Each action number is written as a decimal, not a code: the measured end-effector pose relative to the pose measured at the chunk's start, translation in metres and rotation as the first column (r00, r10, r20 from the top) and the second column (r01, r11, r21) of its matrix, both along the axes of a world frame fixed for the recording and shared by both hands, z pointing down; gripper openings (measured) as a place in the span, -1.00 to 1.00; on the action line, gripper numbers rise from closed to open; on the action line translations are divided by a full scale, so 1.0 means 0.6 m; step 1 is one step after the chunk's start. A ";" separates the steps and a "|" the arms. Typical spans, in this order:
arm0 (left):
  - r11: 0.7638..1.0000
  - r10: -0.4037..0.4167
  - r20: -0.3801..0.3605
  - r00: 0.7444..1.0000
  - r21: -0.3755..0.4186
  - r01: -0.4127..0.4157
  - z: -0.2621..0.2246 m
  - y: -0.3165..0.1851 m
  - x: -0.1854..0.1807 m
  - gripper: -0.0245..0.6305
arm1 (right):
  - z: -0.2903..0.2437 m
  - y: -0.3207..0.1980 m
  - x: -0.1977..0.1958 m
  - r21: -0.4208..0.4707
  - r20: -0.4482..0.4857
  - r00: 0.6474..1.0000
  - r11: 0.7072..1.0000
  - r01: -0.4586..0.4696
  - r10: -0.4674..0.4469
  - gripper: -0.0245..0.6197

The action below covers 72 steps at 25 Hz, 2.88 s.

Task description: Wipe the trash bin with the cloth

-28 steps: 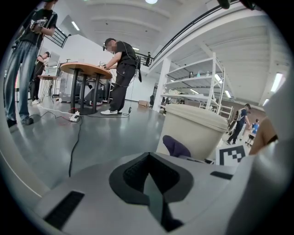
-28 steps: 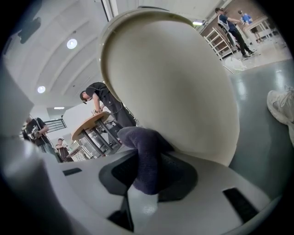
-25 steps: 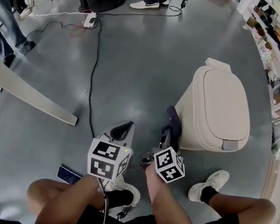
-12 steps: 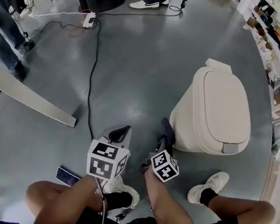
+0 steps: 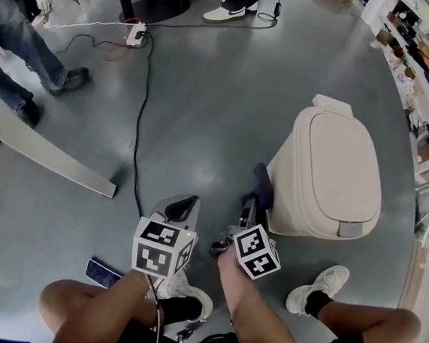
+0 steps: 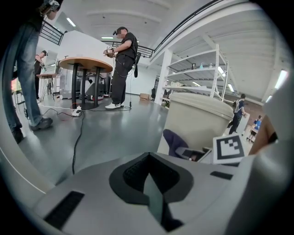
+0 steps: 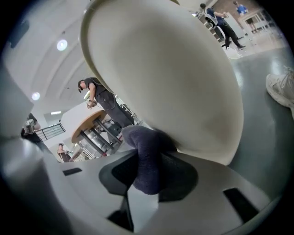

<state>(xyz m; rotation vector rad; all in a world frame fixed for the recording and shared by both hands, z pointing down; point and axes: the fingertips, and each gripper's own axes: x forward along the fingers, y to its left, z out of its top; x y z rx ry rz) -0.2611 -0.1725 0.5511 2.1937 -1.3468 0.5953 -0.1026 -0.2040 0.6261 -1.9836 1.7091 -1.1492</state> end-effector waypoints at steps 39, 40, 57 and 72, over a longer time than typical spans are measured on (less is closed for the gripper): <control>1.000 0.002 -0.022 1.000 -0.026 -0.002 0.017 0.002 -0.014 -0.93 | 0.086 -0.109 0.007 -0.119 0.104 0.980 0.980 -0.159 0.172 -0.60; 1.000 0.004 -0.022 1.000 -0.030 -0.005 0.019 0.004 -0.014 -0.93 | 0.099 -0.107 0.007 -0.136 0.098 0.980 0.978 -0.158 0.172 -0.60; 1.000 -0.012 -0.031 0.999 -0.022 0.011 -0.007 -0.003 -0.008 -0.93 | 0.171 -0.088 -0.021 -0.208 0.068 0.997 0.978 -0.005 0.020 -0.60; 0.986 -0.096 -0.034 0.995 0.131 0.099 -0.127 0.062 -0.012 -0.93 | -0.175 0.127 -0.083 0.076 -0.256 0.880 0.899 0.431 -0.400 -0.60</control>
